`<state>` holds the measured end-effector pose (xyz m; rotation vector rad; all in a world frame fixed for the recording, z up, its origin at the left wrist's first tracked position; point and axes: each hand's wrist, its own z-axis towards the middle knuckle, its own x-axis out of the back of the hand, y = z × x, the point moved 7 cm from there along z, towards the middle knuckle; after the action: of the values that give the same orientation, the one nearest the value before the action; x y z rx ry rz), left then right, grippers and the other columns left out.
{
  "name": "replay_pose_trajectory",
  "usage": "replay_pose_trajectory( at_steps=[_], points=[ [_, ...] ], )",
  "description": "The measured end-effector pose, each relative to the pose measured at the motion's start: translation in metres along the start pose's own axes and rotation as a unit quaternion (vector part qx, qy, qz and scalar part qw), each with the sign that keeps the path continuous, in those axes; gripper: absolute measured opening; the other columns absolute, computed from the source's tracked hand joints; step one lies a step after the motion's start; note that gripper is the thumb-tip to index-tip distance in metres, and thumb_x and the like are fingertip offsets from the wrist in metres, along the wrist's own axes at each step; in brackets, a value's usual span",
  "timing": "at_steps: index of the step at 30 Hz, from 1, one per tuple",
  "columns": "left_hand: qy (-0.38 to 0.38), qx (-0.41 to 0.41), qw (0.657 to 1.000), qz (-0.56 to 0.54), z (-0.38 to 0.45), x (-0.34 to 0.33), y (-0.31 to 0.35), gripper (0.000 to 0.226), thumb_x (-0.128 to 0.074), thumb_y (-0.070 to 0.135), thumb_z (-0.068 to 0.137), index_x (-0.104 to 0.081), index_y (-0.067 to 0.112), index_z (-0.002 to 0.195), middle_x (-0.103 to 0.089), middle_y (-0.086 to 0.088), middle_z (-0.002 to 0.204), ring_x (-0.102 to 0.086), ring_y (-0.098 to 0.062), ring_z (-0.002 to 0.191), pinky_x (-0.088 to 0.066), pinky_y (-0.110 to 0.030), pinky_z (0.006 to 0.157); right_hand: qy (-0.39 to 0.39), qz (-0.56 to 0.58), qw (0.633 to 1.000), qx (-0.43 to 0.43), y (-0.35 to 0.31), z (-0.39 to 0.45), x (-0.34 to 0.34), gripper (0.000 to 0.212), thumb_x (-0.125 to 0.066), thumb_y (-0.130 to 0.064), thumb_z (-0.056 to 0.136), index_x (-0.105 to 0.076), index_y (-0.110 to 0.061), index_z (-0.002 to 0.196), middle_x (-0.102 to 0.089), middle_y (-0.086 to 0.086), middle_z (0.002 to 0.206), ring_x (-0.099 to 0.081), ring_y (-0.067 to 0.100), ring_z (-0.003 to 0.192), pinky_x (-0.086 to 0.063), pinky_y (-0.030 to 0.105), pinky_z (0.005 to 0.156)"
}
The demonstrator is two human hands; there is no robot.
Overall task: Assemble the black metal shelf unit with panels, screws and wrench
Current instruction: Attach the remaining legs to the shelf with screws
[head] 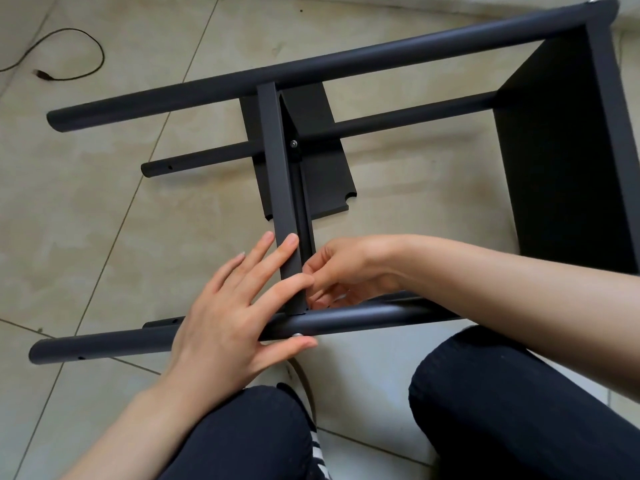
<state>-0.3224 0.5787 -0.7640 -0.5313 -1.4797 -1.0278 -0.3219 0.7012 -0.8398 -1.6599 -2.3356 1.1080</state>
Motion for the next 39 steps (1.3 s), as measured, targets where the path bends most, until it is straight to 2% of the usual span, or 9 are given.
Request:
replay_pose_trajectory(
  at_steps=[4, 7, 12, 19, 21, 23, 26, 30, 39],
  points=[
    [-0.003, 0.001, 1.0, 0.003, -0.0004, -0.0001, -0.0003, 0.059, -0.051, 0.065, 0.093, -0.049, 0.026, 0.137, -0.032, -0.006, 0.163, -0.03, -0.026, 0.151, -0.039, -0.048, 0.111, -0.001, -0.004, 1.0, -0.004, 0.0058, 0.0028, -0.0033, 0.022, -0.059, -0.003, 0.091, -0.056, -0.018, 0.075, -0.05, 0.01, 0.082, -0.054, 0.012, 0.065, -0.05, 0.021, 0.063],
    [-0.002, 0.004, 1.0, 0.004, -0.0003, 0.0006, 0.0001, 0.058, -0.053, 0.064, 0.092, -0.051, 0.026, 0.136, -0.034, -0.007, 0.162, -0.033, -0.027, 0.15, -0.041, -0.047, 0.11, -0.01, -0.001, 1.0, -0.004, 0.0073, 0.0017, -0.0052, 0.01, -0.06, -0.006, 0.09, -0.059, -0.016, 0.089, -0.052, 0.009, 0.084, -0.053, 0.012, 0.065, -0.05, 0.023, 0.068],
    [0.0, 0.003, 1.0, 0.006, 0.0001, 0.0019, 0.0013, 0.058, -0.054, 0.063, 0.091, -0.052, 0.024, 0.134, -0.036, -0.008, 0.16, -0.037, -0.029, 0.147, -0.042, -0.048, 0.108, -0.044, 0.04, 0.998, -0.018, 0.009, 0.0004, -0.008, 0.013, -0.06, -0.01, 0.094, -0.058, -0.014, 0.106, -0.056, 0.009, 0.088, -0.057, 0.016, 0.077, -0.047, 0.035, 0.089],
    [0.006, 0.0, 1.0, 0.005, 0.0008, 0.0027, 0.0017, 0.058, -0.05, 0.064, 0.094, -0.054, 0.021, 0.133, -0.037, -0.009, 0.159, -0.039, -0.028, 0.145, -0.04, -0.043, 0.108, -0.049, 0.055, 0.997, -0.03, 0.0099, -0.0049, -0.0028, 0.007, -0.058, -0.01, 0.095, -0.065, -0.009, 0.095, -0.061, 0.008, 0.09, -0.058, 0.016, 0.081, -0.043, 0.042, 0.105],
    [0.005, 0.002, 1.0, 0.003, 0.0008, 0.0024, 0.0015, 0.057, -0.049, 0.064, 0.094, -0.052, 0.023, 0.133, -0.037, -0.009, 0.159, -0.041, -0.028, 0.144, -0.041, -0.042, 0.107, -0.045, 0.048, 0.997, -0.027, 0.0099, -0.0035, -0.0025, 0.006, -0.059, -0.009, 0.094, -0.064, -0.008, 0.096, -0.059, 0.008, 0.088, -0.058, 0.015, 0.078, -0.047, 0.038, 0.098],
    [0.004, 0.003, 1.0, 0.002, 0.0005, 0.0024, 0.0012, 0.057, -0.05, 0.064, 0.094, -0.052, 0.023, 0.133, -0.038, -0.008, 0.159, -0.042, -0.029, 0.143, -0.042, -0.043, 0.106, -0.038, 0.022, 0.999, -0.024, 0.0095, -0.0022, -0.0028, 0.008, -0.06, -0.011, 0.093, -0.062, -0.01, 0.101, -0.056, 0.007, 0.083, -0.056, 0.013, 0.071, -0.05, 0.031, 0.083],
    [0.005, 0.005, 1.0, 0.005, 0.0004, 0.0026, 0.001, 0.056, -0.053, 0.063, 0.092, -0.053, 0.024, 0.133, -0.037, -0.008, 0.159, -0.041, -0.029, 0.144, -0.043, -0.045, 0.107, -0.021, -0.013, 1.0, -0.018, 0.0097, 0.0006, -0.0036, 0.008, -0.06, -0.012, 0.091, -0.061, -0.013, 0.099, -0.054, 0.004, 0.075, -0.053, 0.012, 0.066, -0.048, 0.026, 0.071],
    [0.005, 0.002, 1.0, 0.005, 0.0003, 0.0024, 0.0012, 0.056, -0.057, 0.061, 0.091, -0.058, 0.022, 0.132, -0.038, -0.008, 0.159, -0.039, -0.031, 0.146, -0.044, -0.049, 0.106, -0.007, -0.032, 0.999, -0.017, 0.011, 0.0016, -0.0028, 0.007, -0.061, -0.013, 0.09, -0.062, -0.013, 0.083, -0.055, 0.002, 0.072, -0.05, 0.012, 0.064, -0.045, 0.025, 0.067],
    [-0.001, -0.002, 1.0, 0.008, 0.0003, 0.0021, 0.001, 0.061, -0.057, 0.062, 0.09, -0.056, 0.021, 0.134, -0.038, -0.009, 0.159, -0.038, -0.032, 0.147, -0.045, -0.053, 0.106, -0.021, 0.002, 1.0, 0.017, 0.0054, -0.0044, -0.0005, 0.01, -0.062, -0.01, 0.093, -0.068, -0.01, 0.086, -0.063, 0.004, 0.081, -0.052, 0.01, 0.063, -0.046, 0.021, 0.065]
  ],
)
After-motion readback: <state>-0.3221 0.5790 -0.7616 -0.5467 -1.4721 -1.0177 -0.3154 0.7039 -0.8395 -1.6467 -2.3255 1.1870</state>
